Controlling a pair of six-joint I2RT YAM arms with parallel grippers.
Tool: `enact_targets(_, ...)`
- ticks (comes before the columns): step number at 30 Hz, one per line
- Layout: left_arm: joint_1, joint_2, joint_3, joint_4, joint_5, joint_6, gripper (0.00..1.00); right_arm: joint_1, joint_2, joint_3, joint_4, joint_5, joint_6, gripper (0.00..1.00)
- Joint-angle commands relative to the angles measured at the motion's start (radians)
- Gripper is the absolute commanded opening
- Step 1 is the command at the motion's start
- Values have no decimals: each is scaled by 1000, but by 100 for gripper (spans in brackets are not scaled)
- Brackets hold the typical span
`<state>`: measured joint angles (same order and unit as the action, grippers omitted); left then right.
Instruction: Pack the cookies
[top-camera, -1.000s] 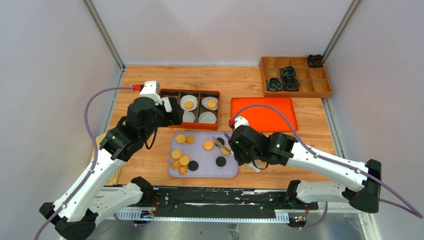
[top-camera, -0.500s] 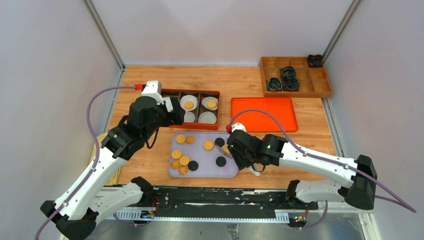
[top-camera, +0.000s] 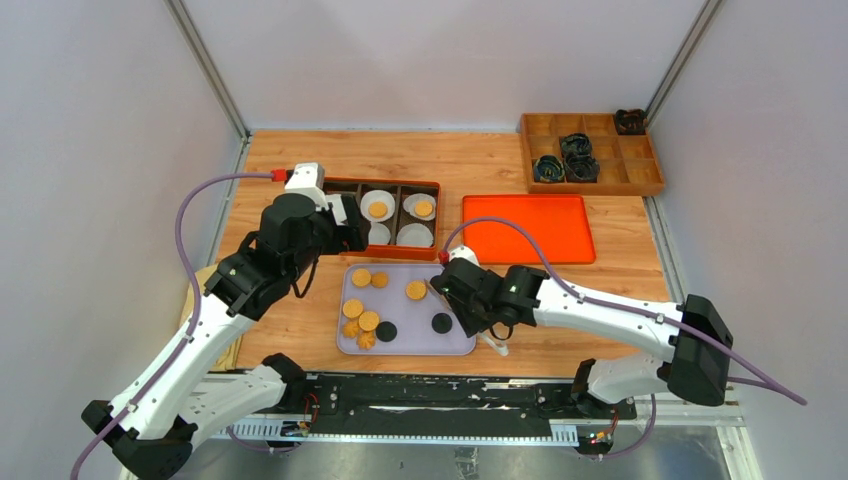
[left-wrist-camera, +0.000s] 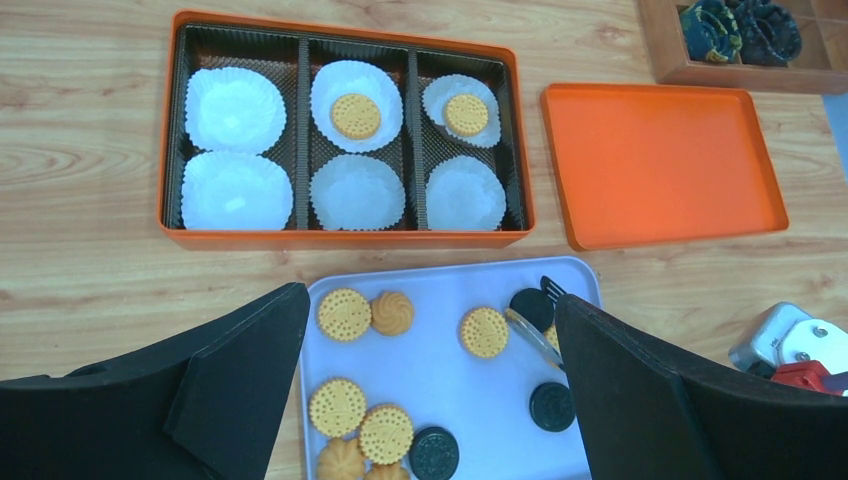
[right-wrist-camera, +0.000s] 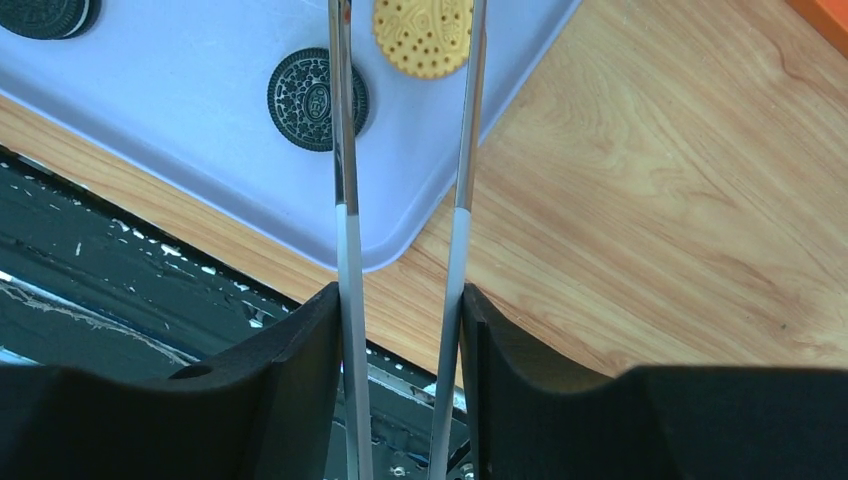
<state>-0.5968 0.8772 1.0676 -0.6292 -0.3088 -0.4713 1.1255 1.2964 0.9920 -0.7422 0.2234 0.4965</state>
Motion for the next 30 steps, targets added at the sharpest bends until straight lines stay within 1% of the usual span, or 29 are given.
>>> enact_targets(1,6,-8,-11,11,-6,8,100,10,9,35,0,25,-16,35)
enact_targets(5,6,-10,-11,11,-9,6,100,10,-7,48,-2,12,-20,15)
enact_targets(10,7,-7,-5,10,-6,5,100,10,-31,71,-17,-2,-20,1)
enact_targets(14,6,-10,0,7,-13,1,100,10,-53,109,-22,-8,-30,0)
enact_targets(18,6,-16,16,-11,-54,-1,100,9,-64,167,-28,-14,-43,0)
enact_targets(22,6,-13,57,-33,-112,8,100,10,-42,239,-11,36,-84,0)
enact_targets(24,12,1,98,-50,-143,14,100,8,-18,275,24,63,-117,0)
enact_targets(27,37,33,159,-77,-150,20,100,-5,54,351,78,70,-163,0)
enact_targets(30,97,44,206,-90,-131,22,100,-26,170,450,111,52,-204,0)
